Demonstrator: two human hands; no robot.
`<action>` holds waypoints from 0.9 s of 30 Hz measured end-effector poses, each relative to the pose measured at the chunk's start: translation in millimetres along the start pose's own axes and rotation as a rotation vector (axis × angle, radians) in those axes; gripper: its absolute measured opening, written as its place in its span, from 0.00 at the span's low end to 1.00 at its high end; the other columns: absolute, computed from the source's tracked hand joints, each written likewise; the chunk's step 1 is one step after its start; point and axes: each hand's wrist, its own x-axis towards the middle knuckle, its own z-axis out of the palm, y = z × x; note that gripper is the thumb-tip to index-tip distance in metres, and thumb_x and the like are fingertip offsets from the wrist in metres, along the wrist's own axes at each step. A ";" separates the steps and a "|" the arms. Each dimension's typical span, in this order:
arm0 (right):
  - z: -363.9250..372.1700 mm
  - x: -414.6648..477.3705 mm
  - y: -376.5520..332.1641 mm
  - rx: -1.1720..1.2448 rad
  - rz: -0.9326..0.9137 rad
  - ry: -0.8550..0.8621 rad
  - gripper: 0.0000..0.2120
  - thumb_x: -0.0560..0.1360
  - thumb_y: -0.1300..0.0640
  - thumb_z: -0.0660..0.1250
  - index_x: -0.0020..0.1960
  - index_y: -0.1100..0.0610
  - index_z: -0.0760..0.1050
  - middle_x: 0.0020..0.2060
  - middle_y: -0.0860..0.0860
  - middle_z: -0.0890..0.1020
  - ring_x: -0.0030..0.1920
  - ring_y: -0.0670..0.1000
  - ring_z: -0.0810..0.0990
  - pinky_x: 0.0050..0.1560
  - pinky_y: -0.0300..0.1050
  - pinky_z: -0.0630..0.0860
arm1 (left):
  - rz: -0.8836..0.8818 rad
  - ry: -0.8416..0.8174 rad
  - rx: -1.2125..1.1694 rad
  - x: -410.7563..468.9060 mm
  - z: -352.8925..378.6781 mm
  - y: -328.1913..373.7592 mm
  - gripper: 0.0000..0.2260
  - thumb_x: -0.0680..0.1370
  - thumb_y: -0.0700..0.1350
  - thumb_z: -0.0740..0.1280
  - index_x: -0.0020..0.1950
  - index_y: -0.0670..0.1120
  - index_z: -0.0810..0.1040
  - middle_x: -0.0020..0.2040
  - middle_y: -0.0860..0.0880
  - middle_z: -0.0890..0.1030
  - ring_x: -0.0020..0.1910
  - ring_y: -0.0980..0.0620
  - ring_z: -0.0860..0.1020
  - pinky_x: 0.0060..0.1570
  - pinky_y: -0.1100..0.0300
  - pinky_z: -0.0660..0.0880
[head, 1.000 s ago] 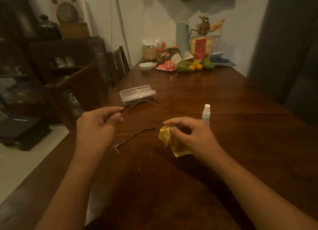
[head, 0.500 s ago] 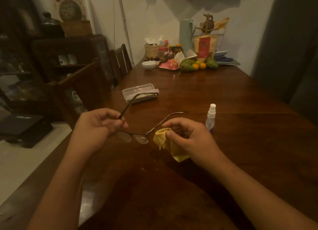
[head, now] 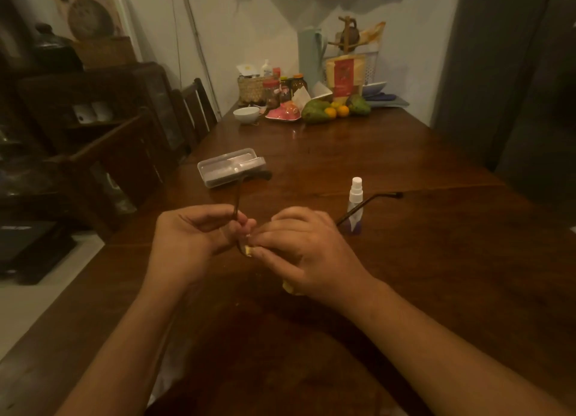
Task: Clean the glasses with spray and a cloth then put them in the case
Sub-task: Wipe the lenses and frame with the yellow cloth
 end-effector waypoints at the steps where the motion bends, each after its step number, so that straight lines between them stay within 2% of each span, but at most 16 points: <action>1: -2.4 -0.9 2.8 -0.046 -0.016 -0.001 0.14 0.80 0.47 0.64 0.62 0.46 0.81 0.59 0.40 0.83 0.66 0.45 0.72 0.60 0.52 0.67 | -0.010 0.021 -0.024 0.1 0.1 0.1 0.08 0.65 0.40 0.72 0.38 0.51 0.87 0.41 0.44 0.87 0.44 0.48 0.87 0.38 0.63 0.81; 6: -9.9 -1.9 10.8 -0.163 -0.044 0.011 0.16 0.80 0.46 0.62 0.65 0.45 0.79 0.62 0.40 0.81 0.69 0.46 0.69 0.60 0.52 0.64 | -0.027 0.074 -0.073 2.5 -1.2 -2.1 0.09 0.67 0.38 0.70 0.38 0.50 0.87 0.41 0.44 0.87 0.46 0.46 0.87 0.40 0.62 0.82; 13: -4.7 0.6 5.6 -0.121 -0.099 -0.134 0.21 0.82 0.48 0.60 0.75 0.44 0.70 0.72 0.40 0.72 0.68 0.49 0.65 0.63 0.48 0.62 | 0.003 0.071 -0.099 0.1 -4.8 -0.2 0.07 0.67 0.40 0.71 0.38 0.51 0.87 0.40 0.44 0.87 0.45 0.47 0.87 0.39 0.61 0.82; 17: -10.6 0.3 8.7 -0.096 -0.141 -0.135 0.19 0.81 0.50 0.62 0.72 0.45 0.73 0.68 0.42 0.76 0.66 0.51 0.66 0.62 0.53 0.68 | -0.009 0.079 -0.144 0.1 -2.9 1.4 0.07 0.67 0.39 0.70 0.36 0.50 0.87 0.38 0.44 0.87 0.43 0.46 0.87 0.37 0.60 0.82; 20: -14.5 0.1 11.4 -0.103 -0.129 -0.069 0.17 0.79 0.50 0.65 0.67 0.48 0.78 0.62 0.45 0.80 0.64 0.53 0.69 0.57 0.59 0.73 | -0.002 0.082 -0.131 0.2 -3.6 0.9 0.08 0.67 0.39 0.69 0.37 0.50 0.87 0.39 0.44 0.87 0.44 0.46 0.87 0.38 0.60 0.82; 24: -8.8 -0.1 7.0 -0.155 -0.112 -0.063 0.19 0.81 0.48 0.62 0.71 0.49 0.75 0.65 0.46 0.78 0.65 0.50 0.67 0.59 0.51 0.70 | 0.009 0.073 -0.126 0.4 -4.3 -1.1 0.08 0.68 0.38 0.69 0.38 0.49 0.87 0.40 0.43 0.87 0.45 0.45 0.87 0.40 0.59 0.82; 27: -1.7 -0.9 3.8 -0.129 -0.143 -0.091 0.21 0.82 0.53 0.64 0.74 0.47 0.71 0.70 0.43 0.74 0.66 0.50 0.67 0.61 0.49 0.66 | 0.009 0.073 -0.125 0.0 -3.8 -1.5 0.08 0.68 0.39 0.70 0.38 0.50 0.87 0.40 0.43 0.87 0.45 0.46 0.87 0.39 0.60 0.82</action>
